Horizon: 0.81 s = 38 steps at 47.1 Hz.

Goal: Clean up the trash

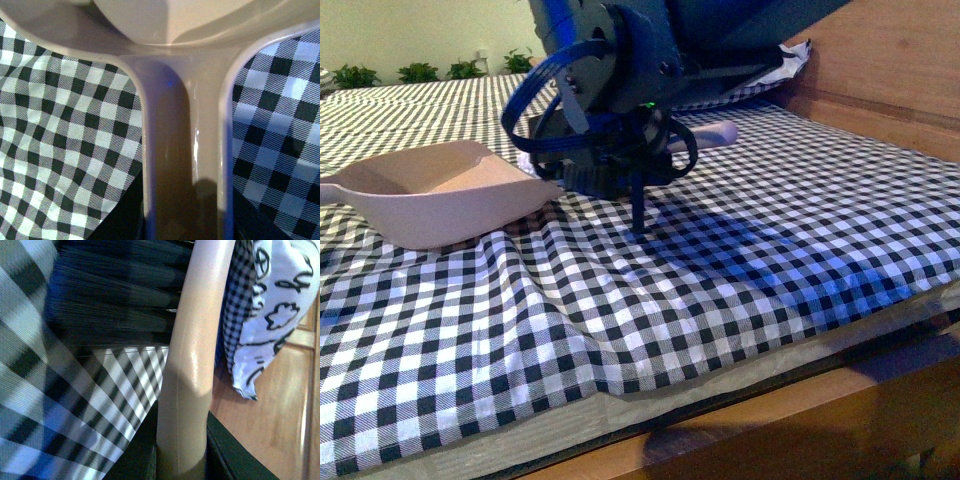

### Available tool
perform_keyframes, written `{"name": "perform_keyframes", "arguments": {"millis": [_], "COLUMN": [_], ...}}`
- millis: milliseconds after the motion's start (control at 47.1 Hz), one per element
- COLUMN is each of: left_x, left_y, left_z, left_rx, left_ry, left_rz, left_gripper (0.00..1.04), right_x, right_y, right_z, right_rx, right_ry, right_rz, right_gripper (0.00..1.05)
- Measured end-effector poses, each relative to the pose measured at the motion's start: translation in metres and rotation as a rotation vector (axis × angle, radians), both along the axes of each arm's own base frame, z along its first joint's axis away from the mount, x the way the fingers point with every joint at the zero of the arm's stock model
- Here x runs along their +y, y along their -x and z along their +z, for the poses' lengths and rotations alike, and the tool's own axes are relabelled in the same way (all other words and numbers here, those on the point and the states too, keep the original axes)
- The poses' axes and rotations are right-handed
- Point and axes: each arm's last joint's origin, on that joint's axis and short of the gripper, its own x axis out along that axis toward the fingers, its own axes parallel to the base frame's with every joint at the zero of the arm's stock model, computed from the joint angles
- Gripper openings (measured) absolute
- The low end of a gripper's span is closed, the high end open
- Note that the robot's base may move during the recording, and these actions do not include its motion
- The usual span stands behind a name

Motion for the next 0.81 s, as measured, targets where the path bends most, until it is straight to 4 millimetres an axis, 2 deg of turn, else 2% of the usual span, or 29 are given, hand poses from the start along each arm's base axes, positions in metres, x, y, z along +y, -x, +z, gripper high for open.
{"name": "perform_keyframes", "arguments": {"millis": [212,382,637,807], "left_x": [0.001,0.001,0.005,0.005], "left_y": [0.003,0.008,0.009,0.009], "left_z": [0.001,0.005,0.007,0.008], "left_rx": [0.041,0.106,0.131,0.143], "left_ry": [-0.024,-0.082,-0.116,-0.116], "left_rz": [0.005,-0.005,-0.009,-0.008], "left_gripper": [0.25,0.25,0.25,0.25], "right_x": [0.017,0.018,0.000,-0.013], "right_y": [0.008,0.006,-0.005,-0.008], "right_z": [0.017,0.027,0.000,-0.011], "right_rx": [0.052,0.028,0.030,-0.015], "right_ry": [-0.174,-0.289,-0.242,-0.125], "right_rz": [0.024,0.004,-0.059,-0.082], "right_gripper": [0.17,0.17,0.17,0.17]}}
